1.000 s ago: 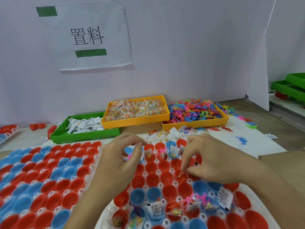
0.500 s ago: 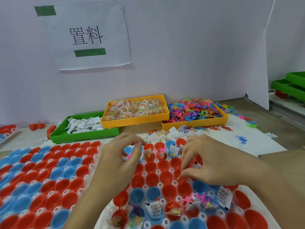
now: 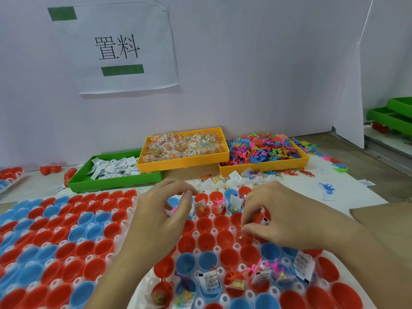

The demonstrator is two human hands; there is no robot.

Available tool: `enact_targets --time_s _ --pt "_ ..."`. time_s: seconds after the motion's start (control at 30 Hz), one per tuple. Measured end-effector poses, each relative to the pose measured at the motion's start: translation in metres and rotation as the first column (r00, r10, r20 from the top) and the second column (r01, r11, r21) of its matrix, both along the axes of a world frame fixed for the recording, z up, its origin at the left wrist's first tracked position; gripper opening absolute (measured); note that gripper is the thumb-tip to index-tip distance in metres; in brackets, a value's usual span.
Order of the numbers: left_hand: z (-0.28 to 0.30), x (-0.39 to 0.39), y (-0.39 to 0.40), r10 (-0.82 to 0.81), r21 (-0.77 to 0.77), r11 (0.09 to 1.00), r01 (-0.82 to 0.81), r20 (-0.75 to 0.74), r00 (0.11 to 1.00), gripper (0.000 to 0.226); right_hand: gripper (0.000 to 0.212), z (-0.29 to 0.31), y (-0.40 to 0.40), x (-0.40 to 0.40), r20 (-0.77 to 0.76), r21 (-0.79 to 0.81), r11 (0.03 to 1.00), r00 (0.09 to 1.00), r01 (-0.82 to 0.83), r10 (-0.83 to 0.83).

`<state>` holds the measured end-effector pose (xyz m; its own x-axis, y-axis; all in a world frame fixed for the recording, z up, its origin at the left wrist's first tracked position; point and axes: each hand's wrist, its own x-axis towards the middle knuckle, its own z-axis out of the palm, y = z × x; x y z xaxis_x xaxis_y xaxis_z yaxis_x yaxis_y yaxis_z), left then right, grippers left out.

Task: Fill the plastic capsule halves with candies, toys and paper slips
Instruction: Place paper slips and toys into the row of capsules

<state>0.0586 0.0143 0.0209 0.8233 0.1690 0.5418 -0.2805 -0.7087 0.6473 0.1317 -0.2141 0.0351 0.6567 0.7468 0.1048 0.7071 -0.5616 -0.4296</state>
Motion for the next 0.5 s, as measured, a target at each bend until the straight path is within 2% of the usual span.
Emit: enact_targets --time_s 0.1,0.27,0.5 --pt "-0.0006 0.0002 0.0008 -0.001 -0.004 1.0 0.001 -0.006 1.0 0.023 0.005 0.0013 0.0006 0.0003 0.003 0.009 1.0 1.0 -0.003 0.003" --pt "-0.0004 -0.0001 0.001 0.0 -0.008 1.0 0.0 -0.005 1.0 0.023 0.015 0.0031 0.0018 -0.0007 -0.029 0.013 1.0 0.999 -0.015 0.015" --pt "-0.0005 0.0004 0.0008 0.003 -0.008 1.0 -0.003 -0.015 1.0 0.023 0.011 0.0048 0.002 -0.004 -0.029 -0.003 1.0 0.999 -0.03 0.03"
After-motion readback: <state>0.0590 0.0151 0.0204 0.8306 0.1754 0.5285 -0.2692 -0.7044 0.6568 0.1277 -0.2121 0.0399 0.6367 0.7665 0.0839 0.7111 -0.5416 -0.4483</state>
